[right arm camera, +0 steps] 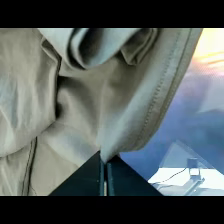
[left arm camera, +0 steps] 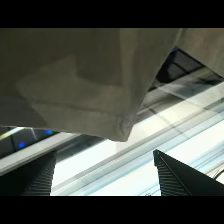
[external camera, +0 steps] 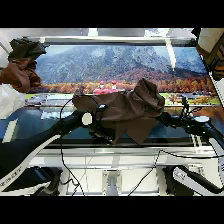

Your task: Fold the shirts.

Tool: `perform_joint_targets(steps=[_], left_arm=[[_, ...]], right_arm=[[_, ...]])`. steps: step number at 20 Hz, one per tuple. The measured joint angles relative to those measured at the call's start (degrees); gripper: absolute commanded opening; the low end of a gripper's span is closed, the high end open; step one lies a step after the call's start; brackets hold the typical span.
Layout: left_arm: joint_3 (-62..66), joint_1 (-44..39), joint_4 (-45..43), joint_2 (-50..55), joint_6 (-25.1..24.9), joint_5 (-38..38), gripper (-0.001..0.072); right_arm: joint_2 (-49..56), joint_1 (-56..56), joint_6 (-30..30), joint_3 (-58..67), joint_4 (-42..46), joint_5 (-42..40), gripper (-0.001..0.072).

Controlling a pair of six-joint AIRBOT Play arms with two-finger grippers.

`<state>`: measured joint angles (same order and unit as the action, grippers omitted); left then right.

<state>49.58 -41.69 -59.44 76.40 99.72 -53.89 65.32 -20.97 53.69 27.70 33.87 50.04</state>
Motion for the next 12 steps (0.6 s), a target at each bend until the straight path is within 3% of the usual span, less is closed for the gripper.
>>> perform_joint_targets(steps=[10, 12], left_arm=[[0.0, -0.5, 1.8, 4.6, 0.3, -2.3, 0.0695], [0.0, -0.5, 2.5, 4.9, 0.3, -1.0, 0.0654]], right_arm=[[0.0, 0.0, -1.0, 0.0, 0.0, 0.0, 0.0029], [0.0, 0.0, -1.1, 0.0, 0.0, 0.0, 0.0029]])
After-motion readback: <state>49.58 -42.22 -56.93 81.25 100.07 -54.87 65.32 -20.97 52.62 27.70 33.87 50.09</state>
